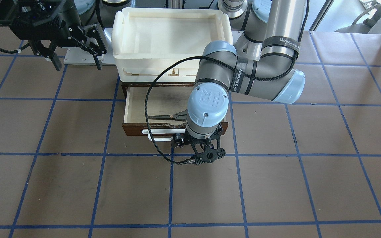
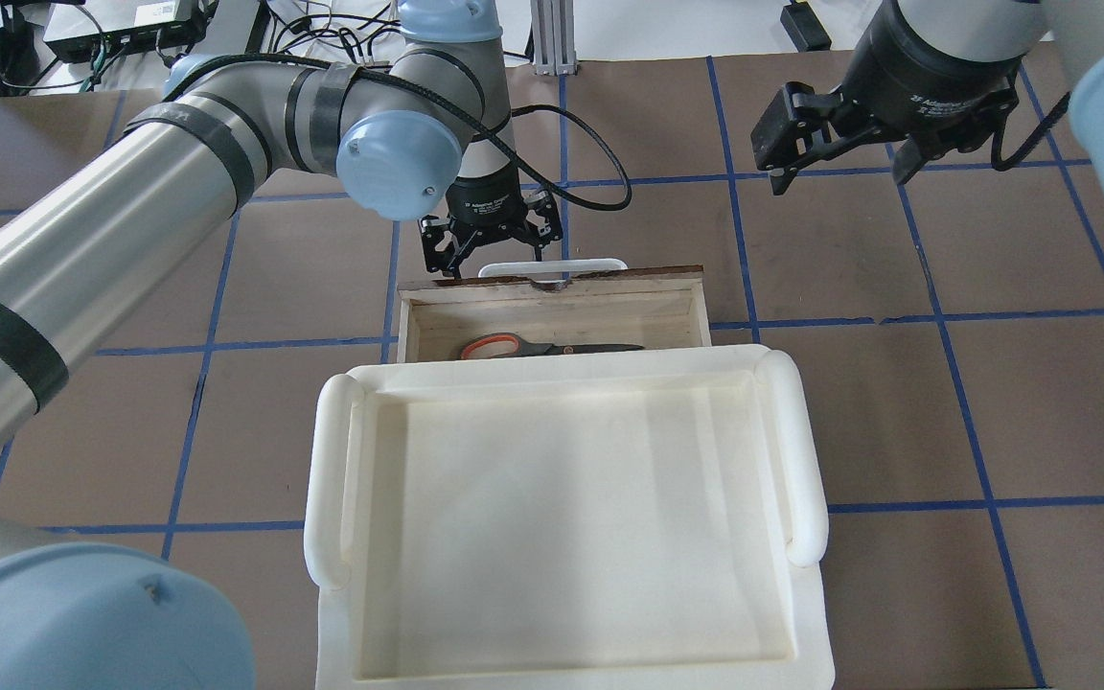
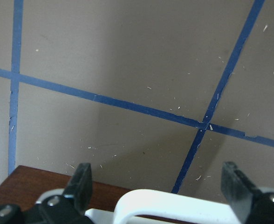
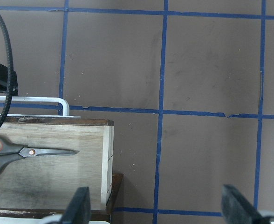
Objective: Put scissors in drawer and close it
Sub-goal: 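Push the drawer closed with the left gripper, moving away from the robot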
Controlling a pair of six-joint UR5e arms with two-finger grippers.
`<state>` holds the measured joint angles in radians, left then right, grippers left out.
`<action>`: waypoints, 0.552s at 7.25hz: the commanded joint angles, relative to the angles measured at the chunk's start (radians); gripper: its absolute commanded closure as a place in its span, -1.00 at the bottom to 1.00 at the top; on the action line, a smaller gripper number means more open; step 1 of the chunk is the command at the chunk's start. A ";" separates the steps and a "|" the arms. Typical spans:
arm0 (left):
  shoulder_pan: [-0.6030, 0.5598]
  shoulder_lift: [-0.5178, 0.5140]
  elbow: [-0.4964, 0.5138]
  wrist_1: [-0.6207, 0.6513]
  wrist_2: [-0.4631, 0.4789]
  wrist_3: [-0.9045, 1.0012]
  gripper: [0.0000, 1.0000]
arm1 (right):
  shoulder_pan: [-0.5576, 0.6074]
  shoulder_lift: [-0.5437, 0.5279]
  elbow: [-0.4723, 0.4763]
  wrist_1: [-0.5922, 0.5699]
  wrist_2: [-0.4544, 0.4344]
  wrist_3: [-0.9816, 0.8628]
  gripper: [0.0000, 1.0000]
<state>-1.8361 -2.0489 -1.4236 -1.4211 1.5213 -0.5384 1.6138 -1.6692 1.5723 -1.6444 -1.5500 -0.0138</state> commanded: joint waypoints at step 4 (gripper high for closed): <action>-0.005 0.009 -0.008 -0.080 -0.003 -0.026 -1.00 | 0.000 0.000 0.002 0.000 0.001 0.000 -1.00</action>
<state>-1.8394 -2.0402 -1.4283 -1.4799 1.5186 -0.5565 1.6137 -1.6690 1.5728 -1.6444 -1.5495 -0.0138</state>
